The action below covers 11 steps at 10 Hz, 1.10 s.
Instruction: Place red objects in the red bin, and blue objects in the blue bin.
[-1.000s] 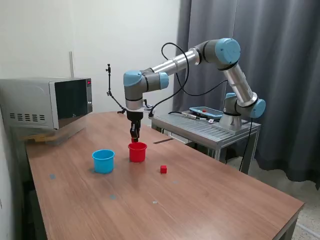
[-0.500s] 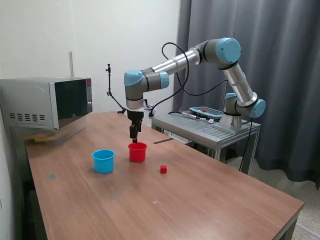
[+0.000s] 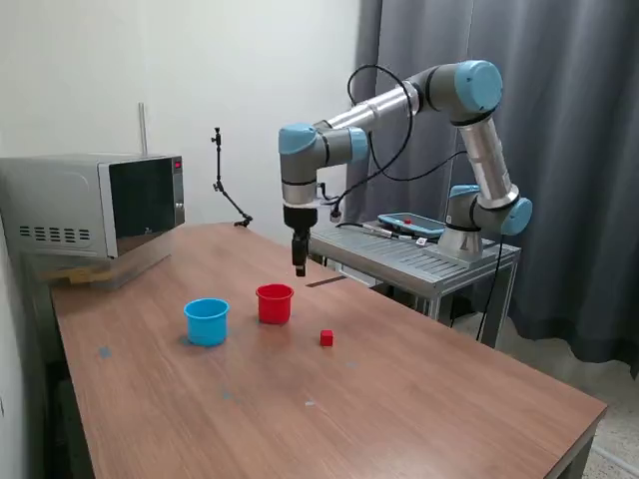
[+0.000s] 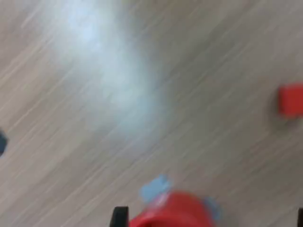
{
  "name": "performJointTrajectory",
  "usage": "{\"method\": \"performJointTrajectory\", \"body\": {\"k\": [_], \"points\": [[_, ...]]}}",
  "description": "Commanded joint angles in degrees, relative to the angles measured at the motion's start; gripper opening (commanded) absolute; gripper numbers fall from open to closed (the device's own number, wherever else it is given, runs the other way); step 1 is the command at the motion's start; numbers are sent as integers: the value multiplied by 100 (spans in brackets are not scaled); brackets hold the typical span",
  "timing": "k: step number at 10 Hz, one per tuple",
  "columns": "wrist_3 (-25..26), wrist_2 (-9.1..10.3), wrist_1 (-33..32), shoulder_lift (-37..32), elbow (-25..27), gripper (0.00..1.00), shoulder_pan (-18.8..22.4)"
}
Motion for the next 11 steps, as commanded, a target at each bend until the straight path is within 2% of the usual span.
{"method": "performJointTrajectory", "body": {"k": [1, 2, 3, 5, 9, 11], "points": [[-35, 380, -18, -45, 171, 100, 507], [-43, 634, -61, -36, 171, 100, 587], [-43, 767, -70, 25, 171, 100, 675], [-506, 804, -367, 201, 389, 100, 834], [-1202, 795, -1097, 202, 1119, 100, 764], [-1536, 804, -1510, 202, 1244, 100, 746]]}}
